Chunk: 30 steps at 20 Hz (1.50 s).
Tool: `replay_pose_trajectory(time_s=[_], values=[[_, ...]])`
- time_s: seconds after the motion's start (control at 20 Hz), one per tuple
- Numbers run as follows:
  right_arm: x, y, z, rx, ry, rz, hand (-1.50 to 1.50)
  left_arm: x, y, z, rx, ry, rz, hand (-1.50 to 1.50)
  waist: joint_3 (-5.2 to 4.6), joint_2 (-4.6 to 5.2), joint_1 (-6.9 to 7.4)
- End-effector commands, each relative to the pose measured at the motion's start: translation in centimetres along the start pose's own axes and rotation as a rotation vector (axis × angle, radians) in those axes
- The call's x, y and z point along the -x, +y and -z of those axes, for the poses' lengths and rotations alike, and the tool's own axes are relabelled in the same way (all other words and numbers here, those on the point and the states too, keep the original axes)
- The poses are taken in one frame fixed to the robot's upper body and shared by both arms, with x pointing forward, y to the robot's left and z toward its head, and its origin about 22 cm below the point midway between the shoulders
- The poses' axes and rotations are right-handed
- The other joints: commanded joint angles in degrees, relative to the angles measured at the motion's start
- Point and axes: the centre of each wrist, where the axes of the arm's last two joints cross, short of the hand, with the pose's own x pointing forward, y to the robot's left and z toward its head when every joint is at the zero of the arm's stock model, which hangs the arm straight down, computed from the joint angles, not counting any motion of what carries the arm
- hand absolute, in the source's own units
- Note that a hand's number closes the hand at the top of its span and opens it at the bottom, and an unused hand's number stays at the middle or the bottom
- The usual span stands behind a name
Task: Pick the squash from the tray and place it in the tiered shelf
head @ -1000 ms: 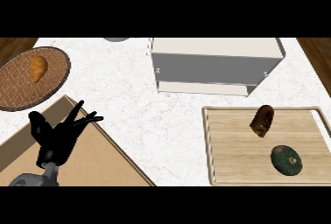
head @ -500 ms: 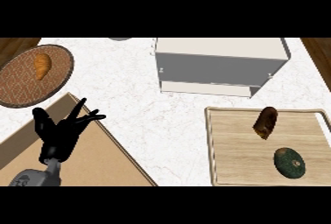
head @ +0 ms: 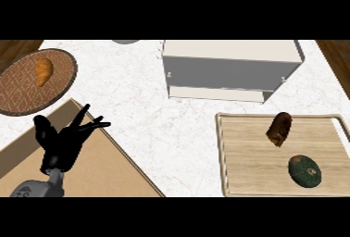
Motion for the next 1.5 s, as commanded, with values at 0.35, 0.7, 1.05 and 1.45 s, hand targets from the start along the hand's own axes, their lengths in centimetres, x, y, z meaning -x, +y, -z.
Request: replay_pose_trajectory(time_s=[0.35,0.7,1.05,1.45], values=[[-2.0,3.0,1.8,0.055,0.087,-0.046,-1.50,0.9,0.8,0.1,-0.074,0.075,0.019,0.00,-0.35,0.40,-0.36],[-0.3,6.8,1.5,0.039,0.107,-0.066,-1.50,2.6,2.4,-0.1,-0.082,0.076,0.021,0.00,-0.36,0.39,-0.81],[0.0,8.0,4.1,0.093,0.152,-0.125,-1.50,0.6,3.1,-0.2,-0.071,0.054,0.020,0.00,-0.34,0.38,-0.48],[0.0,8.0,5.5,0.134,0.101,-0.064,-1.50,2.6,1.0,-0.4,-0.068,0.082,0.017,0.00,-0.33,0.33,-0.67]])
